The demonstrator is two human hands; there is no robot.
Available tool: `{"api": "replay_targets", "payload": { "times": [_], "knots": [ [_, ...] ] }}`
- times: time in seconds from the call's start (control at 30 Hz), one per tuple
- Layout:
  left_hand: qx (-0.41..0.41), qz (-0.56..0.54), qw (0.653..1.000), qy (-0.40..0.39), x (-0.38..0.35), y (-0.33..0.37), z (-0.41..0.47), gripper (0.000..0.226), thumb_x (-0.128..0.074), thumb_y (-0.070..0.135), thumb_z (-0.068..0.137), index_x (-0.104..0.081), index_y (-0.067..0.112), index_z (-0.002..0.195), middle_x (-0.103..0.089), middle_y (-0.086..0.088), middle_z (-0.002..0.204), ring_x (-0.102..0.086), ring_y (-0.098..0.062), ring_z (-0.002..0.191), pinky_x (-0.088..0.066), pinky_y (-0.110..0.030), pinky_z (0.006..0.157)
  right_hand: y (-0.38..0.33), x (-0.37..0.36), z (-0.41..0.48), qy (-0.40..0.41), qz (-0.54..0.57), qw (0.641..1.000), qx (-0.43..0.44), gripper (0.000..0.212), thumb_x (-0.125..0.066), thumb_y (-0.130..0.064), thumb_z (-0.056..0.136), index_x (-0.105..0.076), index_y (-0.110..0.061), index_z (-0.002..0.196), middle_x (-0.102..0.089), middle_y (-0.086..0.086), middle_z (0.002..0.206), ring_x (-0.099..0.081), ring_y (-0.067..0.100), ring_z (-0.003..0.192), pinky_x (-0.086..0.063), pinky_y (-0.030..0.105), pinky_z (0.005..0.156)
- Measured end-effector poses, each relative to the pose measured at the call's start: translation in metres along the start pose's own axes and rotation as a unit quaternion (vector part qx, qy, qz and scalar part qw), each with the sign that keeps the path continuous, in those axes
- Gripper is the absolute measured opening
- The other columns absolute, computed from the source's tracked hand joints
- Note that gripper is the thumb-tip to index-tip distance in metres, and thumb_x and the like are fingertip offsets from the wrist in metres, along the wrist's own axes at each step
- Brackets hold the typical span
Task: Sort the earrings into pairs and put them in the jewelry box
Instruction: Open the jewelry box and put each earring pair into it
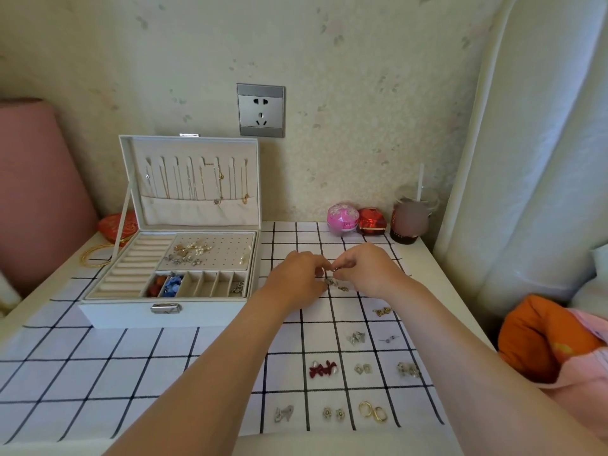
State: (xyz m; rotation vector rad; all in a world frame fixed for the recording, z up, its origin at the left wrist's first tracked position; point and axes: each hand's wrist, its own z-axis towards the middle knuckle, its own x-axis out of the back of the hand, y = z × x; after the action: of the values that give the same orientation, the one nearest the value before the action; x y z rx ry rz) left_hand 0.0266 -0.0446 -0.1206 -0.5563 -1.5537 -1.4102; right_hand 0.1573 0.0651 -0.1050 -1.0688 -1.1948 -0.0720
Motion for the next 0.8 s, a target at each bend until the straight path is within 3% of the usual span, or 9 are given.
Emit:
{"api": "replay_targets", "payload": {
  "times": [0.17, 0.3, 0.43, 0.53, 0.67, 0.8],
  "knots": [
    [0.022, 0.021, 0.999, 0.009, -0.006, 0.004, 0.003, 0.024, -0.069, 0.036, 0.087, -0.073, 0.029, 0.110, -0.064, 0.003, 0.103, -0.048, -0.017, 0.112, -0.050, -0.038, 0.090, -0.001, 0.002, 0.000, 0.013, -0.040, 0.999, -0.024, 0.021, -0.074, -0.022, 0.086, -0.077, -0.025, 0.106, -0.072, -0.005, 0.111, -0.066, 0.013, 0.102, -0.054, 0.035, 0.093],
    [0.033, 0.009, 0.999, 0.017, -0.005, 0.004, 0.003, 0.010, -0.071, 0.032, 0.085, -0.070, 0.028, 0.093, -0.066, 0.006, 0.095, -0.053, -0.015, 0.104, -0.052, -0.037, 0.086, -0.002, 0.002, 0.001, 0.030, -0.018, 0.999, -0.035, 0.013, -0.079, -0.026, 0.082, -0.077, -0.030, 0.094, -0.073, -0.008, 0.099, -0.067, 0.010, 0.090, -0.057, 0.038, 0.088],
    [0.042, -0.015, 0.998, 0.033, 0.015, 0.007, -0.003, 0.005, -0.071, 0.026, 0.085, -0.067, 0.026, 0.088, -0.067, 0.009, 0.089, -0.063, -0.014, 0.091, -0.054, -0.034, 0.083, -0.012, 0.004, -0.003, 0.038, 0.007, 0.999, 0.007, 0.007, -0.076, -0.025, 0.085, -0.079, -0.027, 0.091, -0.074, -0.013, 0.094, -0.067, 0.007, 0.091, -0.055, 0.034, 0.088],
    [0.025, 0.043, 0.996, 0.071, 0.043, 0.007, -0.012, 0.008, -0.067, 0.030, 0.089, -0.066, 0.029, 0.097, -0.068, 0.011, 0.094, -0.063, -0.013, 0.092, -0.052, -0.031, 0.081, -0.030, 0.004, -0.005, 0.041, 0.049, 0.997, 0.034, 0.011, -0.075, -0.019, 0.088, -0.079, -0.023, 0.097, -0.070, -0.018, 0.086, -0.066, 0.001, 0.086, -0.050, 0.021, 0.079],
    [0.027, 0.073, 0.989, 0.124, 0.079, -0.009, -0.033, 0.021, -0.060, 0.031, 0.094, -0.064, 0.032, 0.115, -0.069, 0.014, 0.104, -0.060, -0.010, 0.095, -0.044, -0.026, 0.076, -0.062, -0.007, -0.012, 0.034, 0.118, 0.990, 0.067, 0.013, -0.075, -0.015, 0.087, -0.076, -0.023, 0.097, -0.066, -0.018, 0.078, -0.060, -0.009, 0.059, -0.041, 0.006, 0.052],
    [0.052, 0.041, 0.986, 0.150, 0.104, -0.037, -0.060, 0.012, -0.062, 0.030, 0.094, -0.069, 0.033, 0.103, -0.067, 0.016, 0.098, -0.059, -0.006, 0.083, -0.047, -0.026, 0.073, -0.097, -0.026, -0.016, 0.015, 0.138, 0.985, 0.104, 0.009, -0.078, -0.019, 0.084, -0.077, -0.028, 0.087, -0.070, -0.017, 0.076, -0.064, -0.005, 0.067, -0.044, 0.010, 0.059]
  ]
}}
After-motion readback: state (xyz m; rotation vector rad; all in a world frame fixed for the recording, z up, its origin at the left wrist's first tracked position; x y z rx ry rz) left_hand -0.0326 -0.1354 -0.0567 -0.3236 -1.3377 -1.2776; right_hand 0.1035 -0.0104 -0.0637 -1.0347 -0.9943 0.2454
